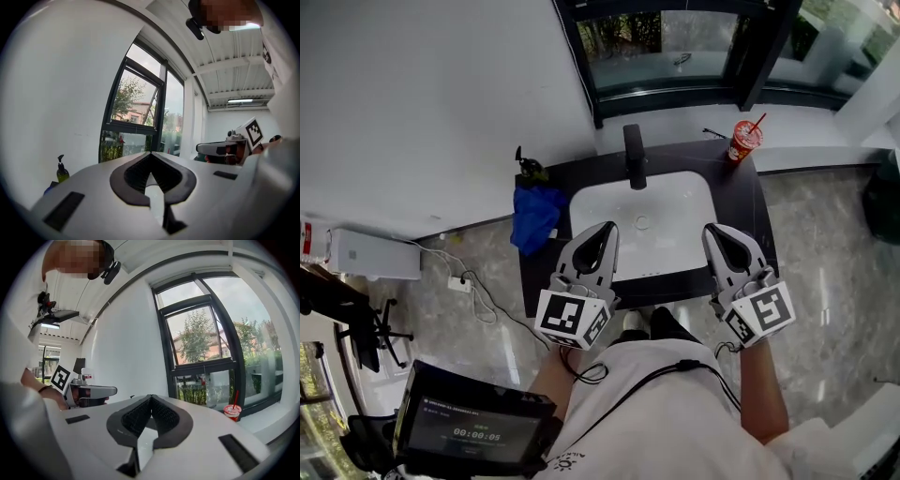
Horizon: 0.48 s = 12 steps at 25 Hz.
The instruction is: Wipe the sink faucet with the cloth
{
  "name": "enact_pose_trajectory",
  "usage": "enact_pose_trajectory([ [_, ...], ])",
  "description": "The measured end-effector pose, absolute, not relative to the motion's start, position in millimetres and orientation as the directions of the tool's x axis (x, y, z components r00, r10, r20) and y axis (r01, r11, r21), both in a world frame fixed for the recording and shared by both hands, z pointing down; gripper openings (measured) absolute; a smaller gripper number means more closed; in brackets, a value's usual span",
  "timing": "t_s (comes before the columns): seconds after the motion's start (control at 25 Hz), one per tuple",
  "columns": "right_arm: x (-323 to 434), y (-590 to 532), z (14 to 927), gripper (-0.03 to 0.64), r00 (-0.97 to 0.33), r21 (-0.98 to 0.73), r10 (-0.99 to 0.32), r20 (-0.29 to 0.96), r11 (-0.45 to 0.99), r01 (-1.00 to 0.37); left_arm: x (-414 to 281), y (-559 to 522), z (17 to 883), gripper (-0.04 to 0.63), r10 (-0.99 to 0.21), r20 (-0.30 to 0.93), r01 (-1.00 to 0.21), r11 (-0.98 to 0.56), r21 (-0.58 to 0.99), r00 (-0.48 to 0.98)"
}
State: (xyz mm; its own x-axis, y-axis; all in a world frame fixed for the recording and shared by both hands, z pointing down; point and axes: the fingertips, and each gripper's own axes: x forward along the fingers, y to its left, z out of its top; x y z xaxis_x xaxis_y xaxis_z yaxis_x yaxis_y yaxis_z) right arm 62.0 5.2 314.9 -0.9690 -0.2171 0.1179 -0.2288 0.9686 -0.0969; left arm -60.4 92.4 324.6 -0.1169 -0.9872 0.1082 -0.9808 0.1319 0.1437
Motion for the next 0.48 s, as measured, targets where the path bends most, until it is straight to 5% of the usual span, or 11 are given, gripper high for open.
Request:
enact_pose_trajectory([
  [0.48,61,-46,340,0.003,-0.983,-0.130,-0.136,0.124,0.980,-0.152,-37,28,345,-0.008,-0.982,0.144,-0.980,0.142,0.143,-0.122],
])
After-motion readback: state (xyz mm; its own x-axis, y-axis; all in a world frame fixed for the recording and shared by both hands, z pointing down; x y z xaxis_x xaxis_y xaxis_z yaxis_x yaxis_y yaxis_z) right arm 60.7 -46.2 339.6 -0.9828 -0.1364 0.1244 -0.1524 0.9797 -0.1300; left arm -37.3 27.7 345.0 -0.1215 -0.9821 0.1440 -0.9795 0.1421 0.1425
